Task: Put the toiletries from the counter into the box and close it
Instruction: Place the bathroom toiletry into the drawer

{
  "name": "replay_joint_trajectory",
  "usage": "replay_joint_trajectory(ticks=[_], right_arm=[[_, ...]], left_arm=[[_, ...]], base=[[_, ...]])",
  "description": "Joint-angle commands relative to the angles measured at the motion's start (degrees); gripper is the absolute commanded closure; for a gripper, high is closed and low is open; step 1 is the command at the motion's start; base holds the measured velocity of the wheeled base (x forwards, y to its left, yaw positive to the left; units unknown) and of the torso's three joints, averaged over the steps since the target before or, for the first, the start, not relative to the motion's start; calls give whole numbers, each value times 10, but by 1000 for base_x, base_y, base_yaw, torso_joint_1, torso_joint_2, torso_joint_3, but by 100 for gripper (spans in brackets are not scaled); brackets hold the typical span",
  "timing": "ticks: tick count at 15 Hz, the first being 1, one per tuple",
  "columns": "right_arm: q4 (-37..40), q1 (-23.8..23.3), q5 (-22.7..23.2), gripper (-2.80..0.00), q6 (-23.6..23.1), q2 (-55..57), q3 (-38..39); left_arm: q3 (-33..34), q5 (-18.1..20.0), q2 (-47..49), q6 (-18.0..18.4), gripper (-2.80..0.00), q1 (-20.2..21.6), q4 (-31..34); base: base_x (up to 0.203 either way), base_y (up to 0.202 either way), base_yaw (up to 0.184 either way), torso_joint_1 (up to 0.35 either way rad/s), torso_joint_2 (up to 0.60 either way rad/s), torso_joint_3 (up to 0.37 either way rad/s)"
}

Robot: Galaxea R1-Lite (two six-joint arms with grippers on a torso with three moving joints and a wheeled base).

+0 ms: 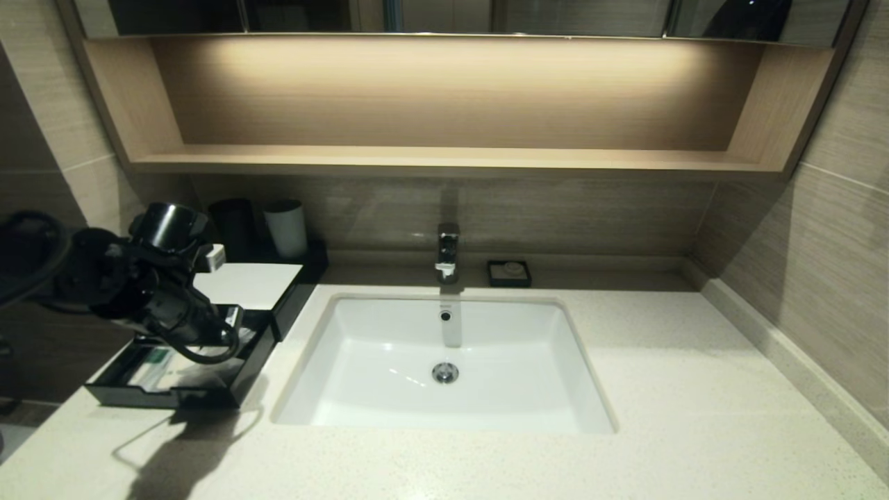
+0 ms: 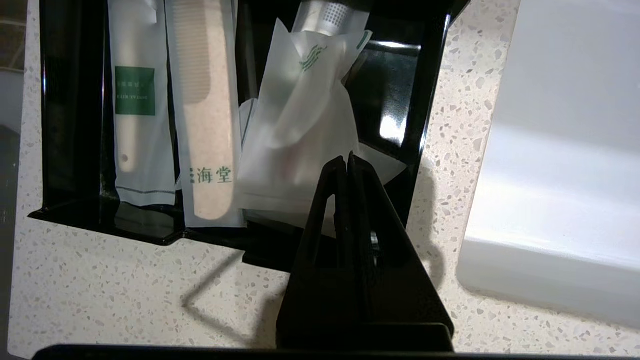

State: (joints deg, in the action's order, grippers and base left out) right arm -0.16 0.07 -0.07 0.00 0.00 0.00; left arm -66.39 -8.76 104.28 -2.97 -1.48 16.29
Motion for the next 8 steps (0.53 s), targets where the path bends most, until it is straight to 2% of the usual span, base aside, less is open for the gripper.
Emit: replay_joint_trajectory(ticks=[1, 8], right_arm=[[0, 0, 0, 0, 0, -1, 1], [0, 0, 0, 0, 0, -1, 1]], left_arm=[[6, -3, -10, -2, 0, 7, 2], [17, -2, -4, -1, 0, 21, 2]], base=[[0, 0, 0, 0, 0, 0], [0, 0, 0, 0, 0, 0]])
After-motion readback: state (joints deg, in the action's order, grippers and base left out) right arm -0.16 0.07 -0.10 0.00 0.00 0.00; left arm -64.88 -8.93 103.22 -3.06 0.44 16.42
